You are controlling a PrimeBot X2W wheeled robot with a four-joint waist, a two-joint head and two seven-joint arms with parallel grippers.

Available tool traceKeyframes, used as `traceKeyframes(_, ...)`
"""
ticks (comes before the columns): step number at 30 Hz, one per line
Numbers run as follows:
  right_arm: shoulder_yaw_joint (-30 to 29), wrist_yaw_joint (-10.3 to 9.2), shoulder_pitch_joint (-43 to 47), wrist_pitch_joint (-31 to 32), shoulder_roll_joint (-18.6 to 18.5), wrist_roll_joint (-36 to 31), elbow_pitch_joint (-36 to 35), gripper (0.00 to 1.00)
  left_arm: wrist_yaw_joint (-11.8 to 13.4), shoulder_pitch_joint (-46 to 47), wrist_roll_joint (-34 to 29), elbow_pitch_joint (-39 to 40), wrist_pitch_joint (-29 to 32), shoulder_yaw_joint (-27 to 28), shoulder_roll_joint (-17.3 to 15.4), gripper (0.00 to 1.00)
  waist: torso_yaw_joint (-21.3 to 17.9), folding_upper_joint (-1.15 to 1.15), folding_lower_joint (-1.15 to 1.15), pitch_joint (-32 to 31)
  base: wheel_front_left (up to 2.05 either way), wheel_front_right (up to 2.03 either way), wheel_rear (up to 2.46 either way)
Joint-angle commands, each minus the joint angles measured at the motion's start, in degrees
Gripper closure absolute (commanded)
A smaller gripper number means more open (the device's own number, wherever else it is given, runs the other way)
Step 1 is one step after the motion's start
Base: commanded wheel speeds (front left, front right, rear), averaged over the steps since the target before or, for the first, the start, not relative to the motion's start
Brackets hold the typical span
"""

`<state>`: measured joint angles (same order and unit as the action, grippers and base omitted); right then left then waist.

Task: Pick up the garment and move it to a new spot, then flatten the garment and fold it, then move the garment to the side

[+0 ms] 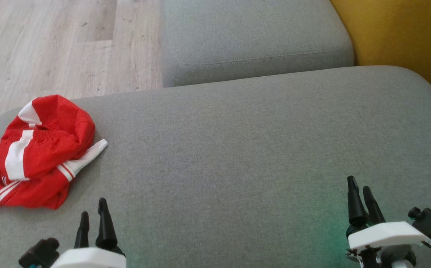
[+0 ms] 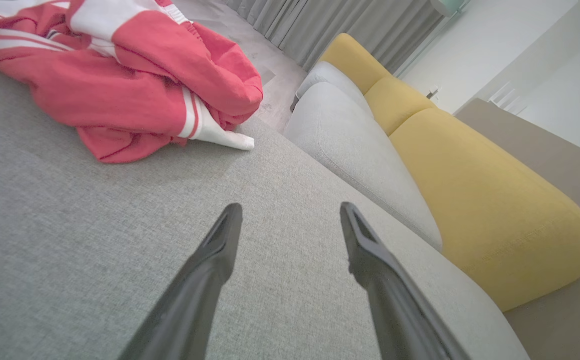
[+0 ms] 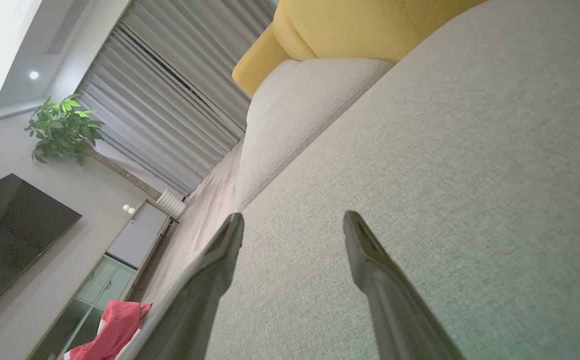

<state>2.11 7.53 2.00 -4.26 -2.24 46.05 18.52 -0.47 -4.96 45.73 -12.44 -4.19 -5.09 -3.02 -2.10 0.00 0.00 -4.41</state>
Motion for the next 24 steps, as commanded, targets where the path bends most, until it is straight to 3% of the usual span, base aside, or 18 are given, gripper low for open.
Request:
traceKeyframes(1,1.2,-0.02,-1.2,-0.8,-0.4,-2.2,-2.2,0.00,0.4,1.3,-2.1,2.4,-0.8,0.6,-0.9,0.00,0.0,0.00,0.00,-0.2,0.00,0.00,0.00)
traceKeyframes(24,3.1,-0.03,0.2,-4.5,-0.5,-18.4,-1.6,0.00,3.2,-0.6,-17.6,3.5,-4.5,-0.8,-1.2,0.00,-0.3,0.00,0.00,-1.8,0.00,0.00,0.00)
